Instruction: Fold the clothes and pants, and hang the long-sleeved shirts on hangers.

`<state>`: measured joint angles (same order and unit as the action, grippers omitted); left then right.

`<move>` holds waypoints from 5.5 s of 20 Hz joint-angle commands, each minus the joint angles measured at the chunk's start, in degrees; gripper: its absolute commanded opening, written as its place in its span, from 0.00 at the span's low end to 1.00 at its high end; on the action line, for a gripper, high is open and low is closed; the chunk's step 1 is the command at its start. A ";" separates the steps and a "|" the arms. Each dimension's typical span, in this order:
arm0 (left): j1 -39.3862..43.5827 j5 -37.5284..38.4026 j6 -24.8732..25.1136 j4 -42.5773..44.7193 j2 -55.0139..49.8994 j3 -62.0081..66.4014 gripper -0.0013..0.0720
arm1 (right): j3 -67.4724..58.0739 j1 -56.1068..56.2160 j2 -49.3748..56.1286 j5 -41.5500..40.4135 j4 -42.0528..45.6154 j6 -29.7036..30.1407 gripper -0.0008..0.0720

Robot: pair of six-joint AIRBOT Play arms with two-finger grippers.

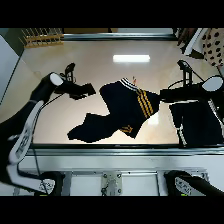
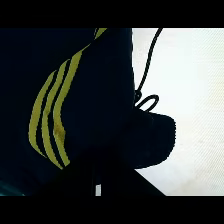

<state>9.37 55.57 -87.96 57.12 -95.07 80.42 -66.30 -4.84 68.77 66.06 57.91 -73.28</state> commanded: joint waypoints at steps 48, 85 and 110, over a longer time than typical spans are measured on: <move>0.02 -17.18 2.82 -7.37 1.38 19.93 0.94 | -18.58 -1.64 8.55 -14.88 7.67 -13.70 0.84; -20.35 -5.14 12.13 -18.10 19.50 -32.44 0.02 | 21.14 6.58 2.01 -22.97 -8.44 -1.86 0.05; -13.07 -5.55 10.60 -17.64 28.87 0.33 0.02 | 0.83 6.71 -8.57 9.29 -2.21 -24.00 0.05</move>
<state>-9.63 55.42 -78.59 39.38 -53.49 80.14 -68.07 1.96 51.20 81.78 55.57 -99.37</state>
